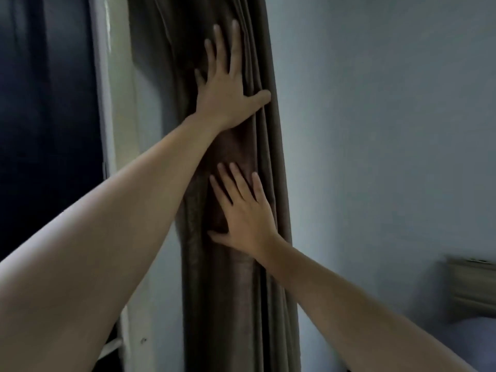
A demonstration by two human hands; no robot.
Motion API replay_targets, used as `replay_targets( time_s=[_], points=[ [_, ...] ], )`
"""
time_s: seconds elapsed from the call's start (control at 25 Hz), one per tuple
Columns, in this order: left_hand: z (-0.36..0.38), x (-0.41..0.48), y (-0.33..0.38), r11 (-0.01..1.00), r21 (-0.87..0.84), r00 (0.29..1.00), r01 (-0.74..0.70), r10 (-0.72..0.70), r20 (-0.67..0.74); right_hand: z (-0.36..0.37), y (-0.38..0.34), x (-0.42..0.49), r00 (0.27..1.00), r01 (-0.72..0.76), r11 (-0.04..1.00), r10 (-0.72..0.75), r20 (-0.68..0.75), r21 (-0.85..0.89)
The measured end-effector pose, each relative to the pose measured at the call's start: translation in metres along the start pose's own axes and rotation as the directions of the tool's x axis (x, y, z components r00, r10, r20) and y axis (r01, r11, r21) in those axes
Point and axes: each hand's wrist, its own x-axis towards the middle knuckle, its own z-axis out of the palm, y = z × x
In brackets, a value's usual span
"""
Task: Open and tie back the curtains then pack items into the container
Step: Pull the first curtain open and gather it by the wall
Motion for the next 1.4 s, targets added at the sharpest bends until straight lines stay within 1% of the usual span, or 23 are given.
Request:
replay_targets(
  time_s=[0.12, 0.24, 0.32, 0.36, 0.44, 0.56, 0.64, 0.72, 0.76, 0.84, 0.88, 0.92, 0.96, 1.0, 1.04, 1.12, 1.16, 1.2, 1.24, 1.32, 1.36, 1.4],
  points=[
    [0.003, -0.001, 0.003, 0.998, 0.046, 0.999, 0.039, -0.038, -0.01, 0.007, 0.001, 0.0, 0.992, 0.103, 0.99, -0.095, -0.089, 0.093],
    [-0.006, -0.014, 0.006, 0.995, 0.076, 0.998, 0.058, -0.059, 0.009, 0.009, -0.003, -0.013, 0.951, 0.253, 0.95, -0.21, -0.226, 0.184],
    [-0.02, -0.033, 0.005, 0.997, 0.046, 0.998, 0.068, -0.069, 0.017, 0.006, -0.009, -0.029, 0.92, 0.345, 0.908, -0.278, -0.278, 0.236],
    [-0.026, -0.044, 0.005, 0.996, 0.036, 0.996, 0.083, -0.084, 0.026, 0.004, -0.013, -0.037, 0.903, 0.392, 0.887, -0.32, -0.285, 0.244],
    [-0.038, -0.075, 0.004, 0.988, 0.071, 0.988, 0.141, -0.145, 0.054, -0.003, -0.025, -0.057, 0.864, 0.49, 0.831, -0.425, -0.269, 0.263],
    [-0.057, -0.123, 0.002, 0.964, 0.125, 0.966, 0.236, -0.247, 0.075, -0.015, -0.044, -0.085, 0.761, 0.647, 0.735, -0.61, -0.22, 0.203],
    [-0.067, -0.153, 0.005, 0.947, 0.133, 0.947, 0.294, -0.307, 0.092, -0.02, -0.055, -0.097, 0.699, 0.715, 0.669, -0.686, -0.202, 0.2],
    [-0.074, -0.181, 0.009, 0.935, 0.153, 0.935, 0.321, -0.338, 0.105, -0.025, -0.063, -0.106, 0.675, 0.737, 0.632, -0.705, -0.216, 0.241],
    [-0.076, -0.197, 0.013, 0.925, 0.161, 0.926, 0.344, -0.362, 0.104, -0.029, -0.068, -0.112, 0.649, 0.76, 0.592, -0.715, -0.261, 0.269],
    [-0.08, -0.23, 0.024, 0.896, 0.171, 0.902, 0.409, -0.425, 0.07, -0.036, -0.075, -0.127, 0.575, 0.816, 0.455, -0.703, -0.419, 0.357],
    [-0.084, -0.248, 0.03, 0.882, 0.171, 0.89, 0.439, -0.453, 0.051, -0.04, -0.076, -0.136, 0.561, 0.822, 0.366, -0.65, -0.512, 0.436],
    [-0.089, -0.265, 0.037, 0.868, 0.172, 0.878, 0.465, -0.478, 0.04, -0.046, -0.074, -0.144, 0.58, 0.803, 0.271, -0.561, -0.591, 0.53],
    [-0.097, -0.282, 0.043, 0.857, 0.181, 0.868, 0.483, -0.496, 0.03, -0.053, -0.072, -0.15, 0.617, 0.77, 0.179, -0.452, -0.644, 0.613],
    [-0.105, -0.296, 0.045, 0.848, 0.192, 0.862, 0.494, -0.506, 0.02, -0.059, -0.069, -0.154, 0.666, 0.728, 0.11, -0.349, -0.659, 0.677],
    [-0.113, -0.309, 0.048, 0.839, 0.204, 0.857, 0.504, -0.516, 0.007, -0.066, -0.066, -0.156, 0.718, 0.676, 0.06, -0.278, -0.638, 0.734],
    [-0.133, -0.328, 0.054, 0.813, 0.172, 0.826, 0.556, -0.563, -0.011, -0.086, -0.067, -0.161, 0.822, 0.534, -0.008, -0.227, -0.522, 0.845],
    [-0.144, -0.335, 0.057, 0.798, 0.123, 0.804, 0.59, -0.594, -0.011, -0.095, -0.071, -0.166, 0.861, 0.463, -0.015, -0.229, -0.454, 0.886],
    [-0.154, -0.341, 0.061, 0.78, 0.079, 0.783, 0.621, -0.622, -0.006, -0.103, -0.078, -0.17, 0.884, 0.407, -0.009, -0.248, -0.396, 0.913],
    [-0.164, -0.348, 0.063, 0.766, 0.063, 0.767, 0.64, -0.641, -0.003, -0.11, -0.087, -0.176, 0.892, 0.363, -0.006, -0.285, -0.35, 0.932],
    [-0.181, -0.36, 0.064, 0.739, 0.086, 0.741, 0.668, -0.671, 0.01, -0.124, -0.107, -0.185, 0.881, 0.259, -0.042, -0.398, -0.254, 0.965],
    [-0.186, -0.367, 0.065, 0.712, 0.102, 0.715, 0.694, -0.699, 0.012, -0.13, -0.116, -0.19, 0.869, 0.19, -0.07, -0.452, -0.2, 0.979],
    [-0.191, -0.375, 0.066, 0.67, 0.125, 0.675, 0.732, -0.738, 0.002, -0.137, -0.125, -0.195, 0.856, 0.124, -0.093, -0.494, -0.154, 0.988]
  ],
)
